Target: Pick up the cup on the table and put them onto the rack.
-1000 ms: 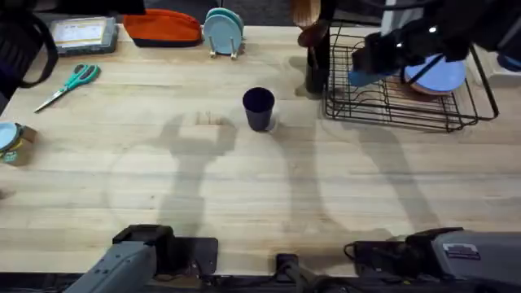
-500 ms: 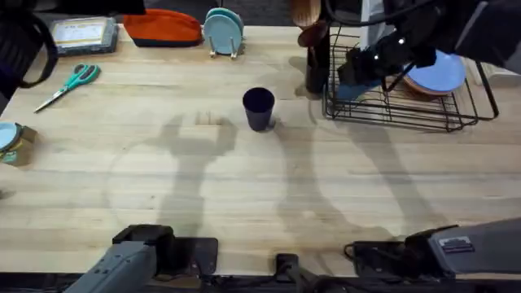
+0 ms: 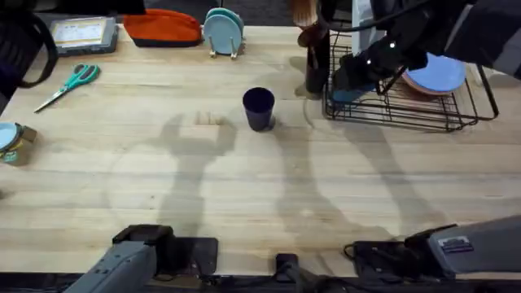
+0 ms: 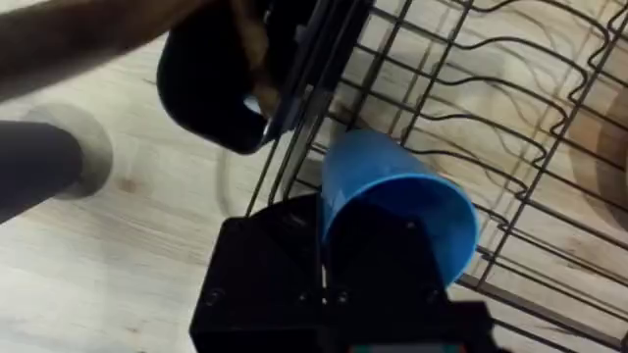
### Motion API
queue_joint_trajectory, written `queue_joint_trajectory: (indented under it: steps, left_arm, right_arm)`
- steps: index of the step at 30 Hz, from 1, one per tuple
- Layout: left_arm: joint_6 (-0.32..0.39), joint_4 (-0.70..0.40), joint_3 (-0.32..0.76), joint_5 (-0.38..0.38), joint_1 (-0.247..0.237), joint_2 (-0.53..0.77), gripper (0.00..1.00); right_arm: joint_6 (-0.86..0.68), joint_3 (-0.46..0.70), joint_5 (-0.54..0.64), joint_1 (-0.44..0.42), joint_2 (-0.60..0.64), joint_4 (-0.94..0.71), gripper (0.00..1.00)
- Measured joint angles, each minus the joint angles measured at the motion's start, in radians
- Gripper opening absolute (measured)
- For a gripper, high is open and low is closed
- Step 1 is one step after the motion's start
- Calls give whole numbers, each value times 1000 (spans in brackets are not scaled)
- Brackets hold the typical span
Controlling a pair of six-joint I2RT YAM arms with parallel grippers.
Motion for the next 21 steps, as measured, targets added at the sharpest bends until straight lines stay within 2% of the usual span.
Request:
queue_joint_trajectory:
  steps: [3, 6, 15, 21]
  left_arm:
    - [0, 0, 0, 0, 0, 0, 993]
    - [0, 0, 0, 0, 0, 0, 993]
    - [0, 0, 0, 0, 0, 0, 993]
    - [0, 0, 0, 0, 0, 0, 993]
  right_arm:
    - [0, 0, 0, 0, 0, 0, 41]
    - [0, 0, 0, 0, 0, 0, 125]
    - [0, 0, 0, 0, 0, 7, 231]
    - [0, 0, 0, 0, 0, 14, 264]
